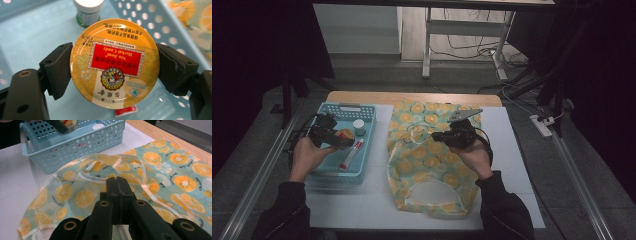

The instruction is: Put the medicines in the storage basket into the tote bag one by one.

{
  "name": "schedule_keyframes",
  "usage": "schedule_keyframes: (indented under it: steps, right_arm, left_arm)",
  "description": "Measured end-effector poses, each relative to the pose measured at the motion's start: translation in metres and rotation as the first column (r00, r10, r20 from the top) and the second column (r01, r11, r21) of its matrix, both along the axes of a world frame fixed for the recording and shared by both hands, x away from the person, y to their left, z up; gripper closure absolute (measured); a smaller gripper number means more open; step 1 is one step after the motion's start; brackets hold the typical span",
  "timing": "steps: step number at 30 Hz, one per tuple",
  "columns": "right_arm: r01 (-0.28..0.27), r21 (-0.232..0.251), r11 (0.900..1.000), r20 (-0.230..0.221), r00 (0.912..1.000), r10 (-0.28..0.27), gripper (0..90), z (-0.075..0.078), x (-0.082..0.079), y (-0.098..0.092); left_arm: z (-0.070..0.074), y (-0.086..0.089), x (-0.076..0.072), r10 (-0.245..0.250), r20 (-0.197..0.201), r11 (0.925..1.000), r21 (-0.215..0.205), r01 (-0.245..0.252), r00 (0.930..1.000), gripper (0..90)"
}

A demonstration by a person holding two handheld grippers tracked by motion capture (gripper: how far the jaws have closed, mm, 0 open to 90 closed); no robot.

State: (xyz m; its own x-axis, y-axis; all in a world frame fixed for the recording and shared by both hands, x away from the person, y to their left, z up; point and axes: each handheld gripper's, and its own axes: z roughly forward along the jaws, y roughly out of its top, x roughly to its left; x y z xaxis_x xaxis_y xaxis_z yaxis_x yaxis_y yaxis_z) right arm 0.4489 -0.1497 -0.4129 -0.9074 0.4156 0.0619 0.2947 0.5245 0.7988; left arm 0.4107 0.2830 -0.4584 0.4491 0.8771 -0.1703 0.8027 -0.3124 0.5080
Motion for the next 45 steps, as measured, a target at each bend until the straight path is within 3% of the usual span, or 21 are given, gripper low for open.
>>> schedule_keyframes:
  steps: [11, 21, 27, 45]
  right_arm:
    - [0.0, 0.003, 1.0, 0.007, 1.0, 0.0, 89.8, 0.0, 0.0, 0.0]
    - [0.0, 0.004, 1.0, 0.011, 0.9999, 0.0, 89.9, 0.001, -0.001, 0.0]
    - [0.001, 0.005, 1.0, 0.012, 0.9999, -0.001, 89.9, 0.001, -0.001, -0.001]
    - [0.006, 0.001, 1.0, 0.013, 0.9999, -0.006, 89.9, 0.0, 0.0, -0.001]
  left_arm:
    - [0.014, -0.02, -0.021, -0.08, 0.043, 0.9965, -0.021, 0.081, 0.9958, 20.5]
    - [0.026, -0.049, -0.037, -0.171, 0.077, 0.9847, -0.021, 0.173, 0.9823, 20.5]
    - [0.029, -0.067, -0.044, -0.221, 0.089, 0.9737, -0.036, 0.225, 0.9712, 20.5]
    - [0.029, -0.123, -0.055, -0.364, 0.095, 0.9281, -0.046, 0.369, 0.9265, 20.5]
